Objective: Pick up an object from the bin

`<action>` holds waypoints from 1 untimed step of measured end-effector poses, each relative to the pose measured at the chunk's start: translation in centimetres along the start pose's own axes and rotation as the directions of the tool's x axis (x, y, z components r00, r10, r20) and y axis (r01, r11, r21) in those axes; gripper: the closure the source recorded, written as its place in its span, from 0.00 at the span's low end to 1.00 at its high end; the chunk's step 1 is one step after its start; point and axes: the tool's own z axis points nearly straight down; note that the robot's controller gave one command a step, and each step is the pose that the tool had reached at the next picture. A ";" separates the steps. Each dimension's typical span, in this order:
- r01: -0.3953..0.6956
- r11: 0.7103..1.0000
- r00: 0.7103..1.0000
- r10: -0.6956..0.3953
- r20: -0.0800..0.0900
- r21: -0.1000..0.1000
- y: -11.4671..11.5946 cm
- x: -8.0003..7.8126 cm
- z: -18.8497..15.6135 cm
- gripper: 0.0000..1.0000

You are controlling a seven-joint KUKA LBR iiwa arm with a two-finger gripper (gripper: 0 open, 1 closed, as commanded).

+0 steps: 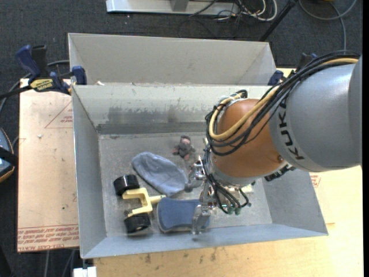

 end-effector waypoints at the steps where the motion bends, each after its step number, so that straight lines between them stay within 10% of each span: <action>1: -0.003 1.000 1.000 0.003 0.007 -0.001 0.0 -0.2 -0.4 0.00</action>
Offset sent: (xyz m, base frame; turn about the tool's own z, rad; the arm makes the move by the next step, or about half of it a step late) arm 0.0499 0.0293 -0.0754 0.0514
